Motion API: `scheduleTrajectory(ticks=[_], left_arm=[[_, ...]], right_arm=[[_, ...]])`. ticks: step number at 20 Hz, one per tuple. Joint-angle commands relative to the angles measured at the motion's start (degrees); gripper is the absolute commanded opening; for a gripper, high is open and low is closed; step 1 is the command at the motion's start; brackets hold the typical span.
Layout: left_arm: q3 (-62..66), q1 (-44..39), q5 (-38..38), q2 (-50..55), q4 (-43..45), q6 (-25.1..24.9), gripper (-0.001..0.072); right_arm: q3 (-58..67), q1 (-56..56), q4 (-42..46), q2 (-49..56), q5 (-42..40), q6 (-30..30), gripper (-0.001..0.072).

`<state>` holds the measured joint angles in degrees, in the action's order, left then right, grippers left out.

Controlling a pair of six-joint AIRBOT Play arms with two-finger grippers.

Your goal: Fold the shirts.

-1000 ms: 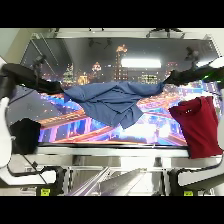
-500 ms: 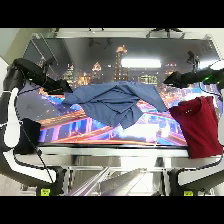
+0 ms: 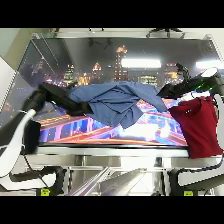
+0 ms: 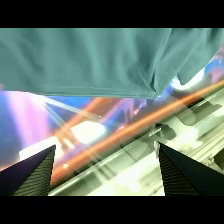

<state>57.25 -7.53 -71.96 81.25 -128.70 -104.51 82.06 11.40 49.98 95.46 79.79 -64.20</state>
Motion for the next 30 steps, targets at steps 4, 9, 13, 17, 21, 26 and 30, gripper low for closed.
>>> scheduleTrajectory(ticks=[4,9,13,17,21,26,30], left_arm=[[-8.0,-16.72,20.22,5.31,-5.09,0.15,0.0697],[2.54,-20.63,17.55,14.86,-4.24,0.17,0.0406],[5.05,-18.93,13.35,16.37,-2.8,-0.09,0.0013],[3.61,-15.37,7.39,11.13,2.03,-1.86,0.0012],[-5.07,-8.52,5.18,1.2,8.09,-0.92,0.0012],[-13.53,-4.0,7.34,-6.36,7.06,-4.31,0.0012],[-15.58,-3.74,7.54,-7.02,7.15,-5.31,0.0012]], right_arm=[[-1.27,1.25,2.56,-0.02,-2.16,0.37,0.0479],[-5.51,-5.84,-4.7,-0.02,-1.99,0.83,0.0479],[-7.39,-15.8,-6.51,0.61,-7.21,0.85,0.0479],[-7.39,-24.85,-6.54,3.23,-12.59,1.25,0.0479],[-7.37,-31.01,-6.78,6.05,-18.05,1.29,0.048],[-7.37,-36.92,-13.27,9.11,-23.89,1.25,0.0479],[-7.34,-39.41,-16.65,10.47,-22.71,2.47,0.0479]])
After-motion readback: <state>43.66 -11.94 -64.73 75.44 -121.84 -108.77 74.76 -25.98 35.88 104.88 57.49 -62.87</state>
